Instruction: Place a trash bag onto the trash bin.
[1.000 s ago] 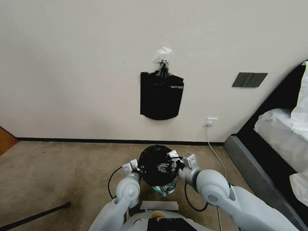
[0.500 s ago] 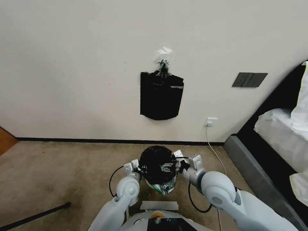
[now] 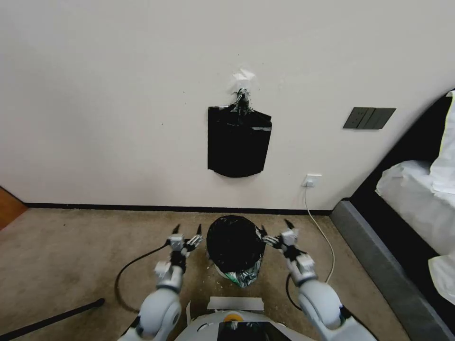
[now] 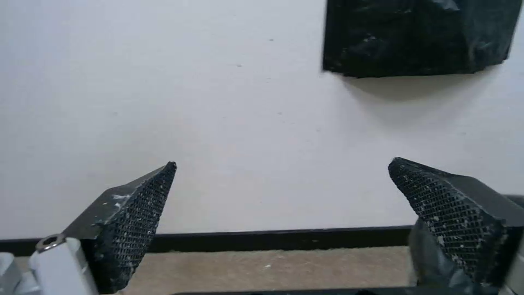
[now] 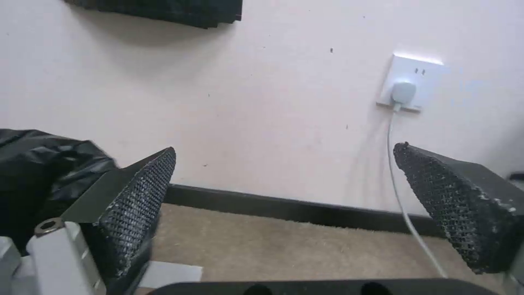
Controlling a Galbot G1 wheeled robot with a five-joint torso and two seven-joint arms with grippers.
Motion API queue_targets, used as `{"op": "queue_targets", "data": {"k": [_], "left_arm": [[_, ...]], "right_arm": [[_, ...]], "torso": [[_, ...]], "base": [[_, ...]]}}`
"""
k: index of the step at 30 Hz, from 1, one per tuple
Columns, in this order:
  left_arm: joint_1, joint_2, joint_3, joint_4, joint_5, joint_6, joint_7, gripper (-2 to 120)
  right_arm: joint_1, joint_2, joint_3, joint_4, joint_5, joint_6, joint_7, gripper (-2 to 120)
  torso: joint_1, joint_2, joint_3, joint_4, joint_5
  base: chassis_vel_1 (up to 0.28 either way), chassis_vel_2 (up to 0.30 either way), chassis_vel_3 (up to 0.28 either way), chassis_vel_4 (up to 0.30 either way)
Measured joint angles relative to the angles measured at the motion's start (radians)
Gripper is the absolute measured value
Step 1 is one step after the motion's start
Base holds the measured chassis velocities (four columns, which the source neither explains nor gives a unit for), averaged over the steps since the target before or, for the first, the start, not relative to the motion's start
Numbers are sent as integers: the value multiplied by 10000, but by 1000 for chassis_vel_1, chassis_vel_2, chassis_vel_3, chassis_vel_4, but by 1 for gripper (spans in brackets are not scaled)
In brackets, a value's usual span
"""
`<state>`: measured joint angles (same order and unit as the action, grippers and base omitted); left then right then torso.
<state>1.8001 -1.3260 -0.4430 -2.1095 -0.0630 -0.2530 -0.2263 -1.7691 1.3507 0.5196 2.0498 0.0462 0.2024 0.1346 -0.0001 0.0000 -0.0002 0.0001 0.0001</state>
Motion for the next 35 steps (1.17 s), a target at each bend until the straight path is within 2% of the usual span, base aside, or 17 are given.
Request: {"op": "queue_targets", "data": {"k": [3, 6, 35], "left_arm": [[431, -385, -129, -6, 389, -414, 101, 100], [523, -500, -155, 4, 526, -527, 110, 100], [449, -482, -91, 24, 413, -422, 30, 100]], "right_arm": [[-212, 354, -50, 19, -167, 190, 0, 100], [-228, 421, -87, 48, -194, 213, 11, 100], [-134, 330, -192, 110, -78, 65, 85, 100]], "torso": [[0, 0, 1, 2, -1], [0, 0, 0, 2, -2], [0, 0, 2, -1, -1]], "base": [[0, 0, 0, 0], [0, 0, 0, 0], [0, 0, 0, 0]]}}
